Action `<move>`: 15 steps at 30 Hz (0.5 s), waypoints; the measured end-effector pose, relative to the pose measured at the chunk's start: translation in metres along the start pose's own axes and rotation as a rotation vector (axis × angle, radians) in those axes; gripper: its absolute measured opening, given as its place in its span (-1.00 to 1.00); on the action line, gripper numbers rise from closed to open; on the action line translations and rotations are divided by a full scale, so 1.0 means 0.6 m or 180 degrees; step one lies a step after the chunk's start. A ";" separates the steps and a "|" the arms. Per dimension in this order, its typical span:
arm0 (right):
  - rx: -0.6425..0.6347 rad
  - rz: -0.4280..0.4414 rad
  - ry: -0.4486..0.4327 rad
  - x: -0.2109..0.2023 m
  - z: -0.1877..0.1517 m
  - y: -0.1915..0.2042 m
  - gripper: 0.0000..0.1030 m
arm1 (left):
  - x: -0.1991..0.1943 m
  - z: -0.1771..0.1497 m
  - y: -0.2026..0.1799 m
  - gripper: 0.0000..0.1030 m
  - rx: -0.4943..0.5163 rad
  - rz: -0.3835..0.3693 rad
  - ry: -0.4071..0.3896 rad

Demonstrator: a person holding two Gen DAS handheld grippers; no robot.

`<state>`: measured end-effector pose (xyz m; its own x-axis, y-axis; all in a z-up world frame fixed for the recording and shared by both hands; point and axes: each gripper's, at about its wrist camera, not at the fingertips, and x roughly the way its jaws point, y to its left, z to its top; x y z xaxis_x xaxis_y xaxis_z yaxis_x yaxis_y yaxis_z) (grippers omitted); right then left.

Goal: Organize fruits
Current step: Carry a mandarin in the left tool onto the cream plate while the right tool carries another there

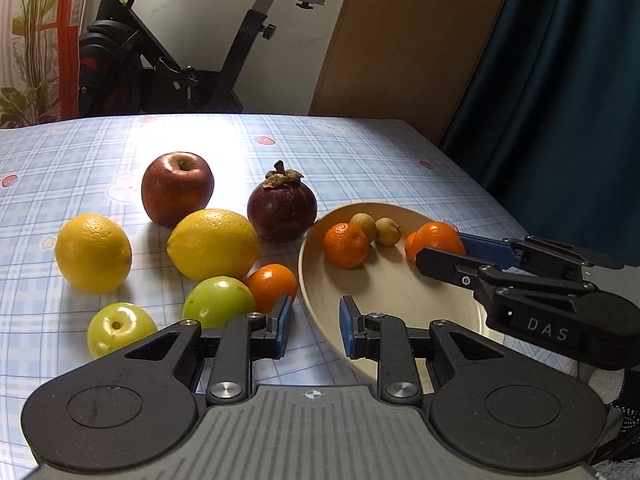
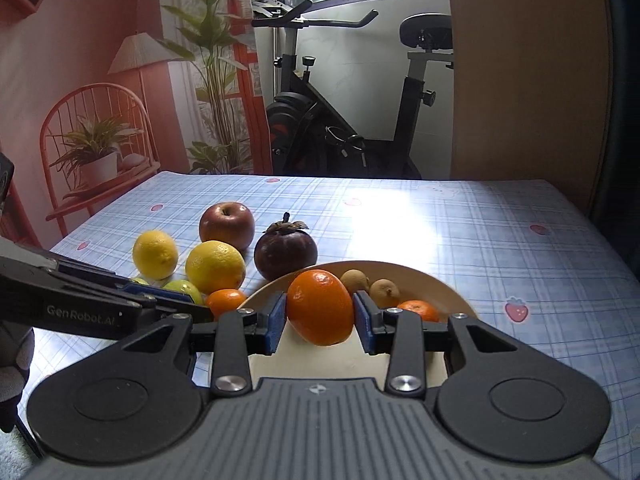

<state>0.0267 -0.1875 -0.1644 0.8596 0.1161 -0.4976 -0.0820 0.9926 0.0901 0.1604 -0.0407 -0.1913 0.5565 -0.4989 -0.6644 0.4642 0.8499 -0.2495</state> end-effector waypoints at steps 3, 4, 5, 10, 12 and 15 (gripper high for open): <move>0.0044 -0.0006 0.0009 0.002 -0.005 -0.010 -0.24 | 0.015 -0.001 0.003 -0.47 0.0001 0.0063 0.0037; 0.0051 -0.0008 0.0012 0.003 -0.006 -0.011 -0.24 | 0.017 -0.001 0.006 -0.47 -0.0007 0.0088 0.0040; 0.0061 -0.0003 0.0014 0.005 -0.006 -0.012 -0.24 | 0.019 -0.001 0.009 -0.47 -0.0019 0.0117 0.0038; 0.0057 0.0031 0.0012 0.010 -0.003 -0.011 -0.24 | 0.019 0.008 0.022 -0.47 -0.0018 0.0302 -0.0068; 0.0037 0.0034 0.0015 0.011 -0.001 -0.011 -0.24 | 0.020 0.015 0.028 -0.47 -0.0109 0.0295 -0.0082; 0.0024 0.0032 0.0011 0.010 0.000 -0.012 -0.24 | 0.030 0.023 0.037 -0.47 -0.0216 0.0325 -0.0084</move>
<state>0.0324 -0.1937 -0.1681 0.8570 0.1261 -0.4996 -0.0867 0.9911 0.1014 0.1903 -0.0332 -0.1993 0.6169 -0.4128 -0.6701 0.3569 0.9056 -0.2293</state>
